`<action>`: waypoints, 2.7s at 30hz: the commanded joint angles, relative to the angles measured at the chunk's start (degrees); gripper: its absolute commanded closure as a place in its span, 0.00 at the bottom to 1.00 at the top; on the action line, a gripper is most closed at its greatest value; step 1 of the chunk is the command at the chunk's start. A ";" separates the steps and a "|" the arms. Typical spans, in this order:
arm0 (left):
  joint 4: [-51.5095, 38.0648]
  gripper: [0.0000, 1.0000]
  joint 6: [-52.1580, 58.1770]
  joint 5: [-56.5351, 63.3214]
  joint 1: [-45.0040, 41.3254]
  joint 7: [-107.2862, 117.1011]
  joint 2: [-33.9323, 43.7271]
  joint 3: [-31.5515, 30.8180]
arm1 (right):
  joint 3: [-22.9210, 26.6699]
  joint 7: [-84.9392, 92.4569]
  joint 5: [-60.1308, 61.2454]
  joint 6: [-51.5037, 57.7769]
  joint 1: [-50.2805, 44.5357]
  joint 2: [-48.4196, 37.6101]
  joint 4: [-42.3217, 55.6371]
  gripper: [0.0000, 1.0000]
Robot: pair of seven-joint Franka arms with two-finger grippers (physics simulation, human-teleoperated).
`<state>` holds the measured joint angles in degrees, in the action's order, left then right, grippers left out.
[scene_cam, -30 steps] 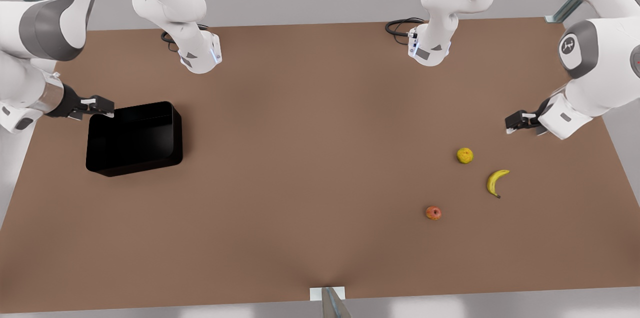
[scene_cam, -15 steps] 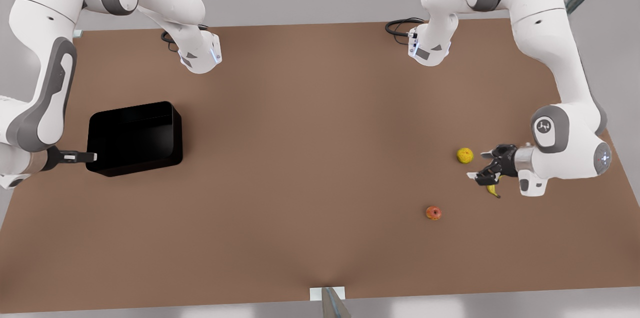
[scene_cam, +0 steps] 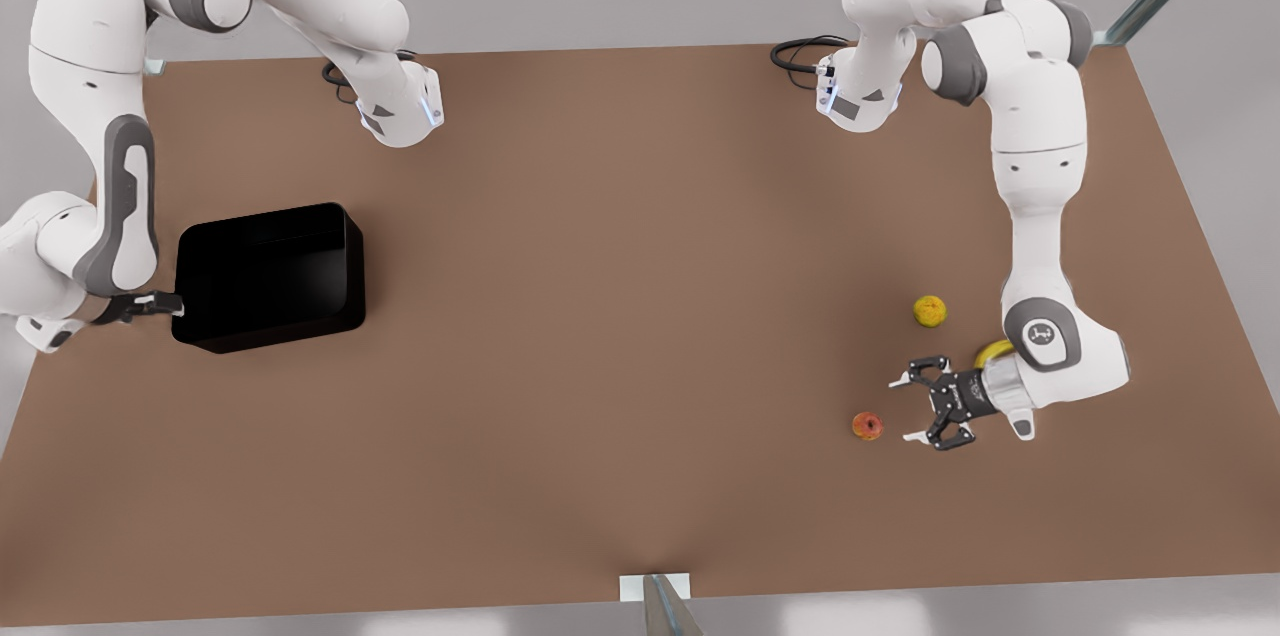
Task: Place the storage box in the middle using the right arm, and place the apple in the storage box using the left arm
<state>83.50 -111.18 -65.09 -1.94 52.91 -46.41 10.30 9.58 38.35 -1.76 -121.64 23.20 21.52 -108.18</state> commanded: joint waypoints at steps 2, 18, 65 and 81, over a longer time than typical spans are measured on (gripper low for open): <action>0.00 0.00 0.00 -12.14 0.09 0.26 -0.61 0.07 | 0.00 0.67 0.00 -0.27 0.52 -2.45 -2.99 0.00; 5.45 0.00 -5.36 -18.49 -0.17 -0.62 -2.28 -3.18 | 1.93 4.54 -0.79 -6.59 1.76 5.99 -6.08 0.00; 15.38 0.39 -8.61 -43.80 0.79 -11.25 -4.04 -6.00 | -12.57 -14.70 0.71 4.75 -43.42 20.49 25.04 0.79; 15.73 0.43 -8.61 -43.19 0.79 -9.67 -2.37 -5.91 | -13.80 -19.54 0.79 15.90 -45.97 24.01 39.80 0.00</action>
<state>99.28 -119.79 -106.87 -1.14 44.14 -47.95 4.48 -4.02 18.81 -0.97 -103.67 -22.55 44.95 -66.89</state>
